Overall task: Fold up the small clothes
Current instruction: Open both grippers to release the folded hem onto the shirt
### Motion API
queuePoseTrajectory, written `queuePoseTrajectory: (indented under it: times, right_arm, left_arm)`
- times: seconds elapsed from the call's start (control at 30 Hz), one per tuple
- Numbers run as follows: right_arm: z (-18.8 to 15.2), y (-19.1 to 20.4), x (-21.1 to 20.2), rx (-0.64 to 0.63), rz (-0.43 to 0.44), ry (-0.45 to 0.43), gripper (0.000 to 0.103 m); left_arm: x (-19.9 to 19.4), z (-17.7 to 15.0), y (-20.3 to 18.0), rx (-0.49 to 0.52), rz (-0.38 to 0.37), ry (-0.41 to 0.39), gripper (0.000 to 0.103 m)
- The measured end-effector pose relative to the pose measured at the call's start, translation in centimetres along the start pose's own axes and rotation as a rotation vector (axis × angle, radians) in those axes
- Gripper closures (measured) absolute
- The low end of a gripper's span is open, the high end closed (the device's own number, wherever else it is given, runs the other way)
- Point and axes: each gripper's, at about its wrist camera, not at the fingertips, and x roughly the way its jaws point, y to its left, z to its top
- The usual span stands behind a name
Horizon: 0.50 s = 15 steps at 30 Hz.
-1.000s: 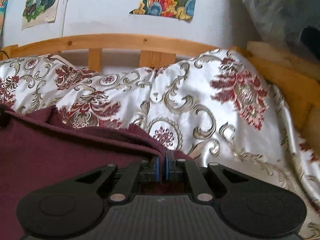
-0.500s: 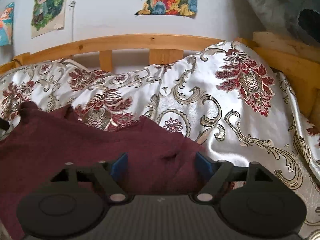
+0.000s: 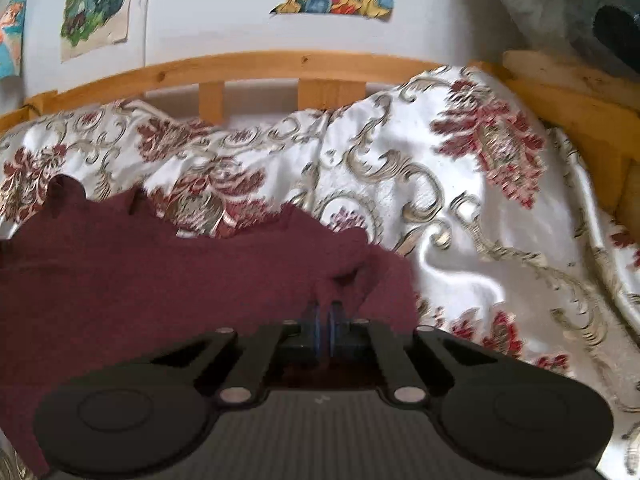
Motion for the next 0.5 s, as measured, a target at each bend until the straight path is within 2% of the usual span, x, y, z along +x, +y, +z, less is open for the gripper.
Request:
queuePoseTrajectory:
  times: [0.1, 0.17, 0.27, 0.3, 0.37, 0.43, 0.5]
  right_arm:
    - [0.2, -0.2, -0.5, 0.010, -0.022, -0.014, 0.098]
    - [0.0, -0.3, -0.4, 0.019, -0.036, 0.009, 0.098]
    - [-0.4, -0.5, -0.2, 0.042, -0.037, 0.052, 0.098]
    - [-0.5, -0.6, -0.2, 0.053, -0.036, 0.061, 0.097]
    - [-0.7, -0.7, -0.5, 0.058, -0.032, 0.062, 0.097]
    - [-0.9, -0.7, -0.7, 0.060, -0.027, 0.050, 0.090]
    - [-1.0, -0.9, -0.7, 0.078, -0.011, 0.046, 0.085]
  left_arm:
    - [0.1, -0.5, 0.5, -0.031, 0.028, -0.012, 0.098]
    - [1.4, -0.8, 0.9, -0.044, 0.057, 0.031, 0.098]
    - [2.3, -0.9, 1.4, -0.089, 0.059, 0.065, 0.097]
    - [2.3, -0.9, 1.3, -0.082, 0.059, 0.068, 0.094]
    - [2.3, -0.7, 0.7, -0.021, 0.077, 0.061, 0.083]
    - [2.0, -0.2, 0.0, 0.042, 0.112, 0.020, 0.075]
    - [1.9, 0.8, -0.6, 0.086, 0.100, -0.020, 0.067]
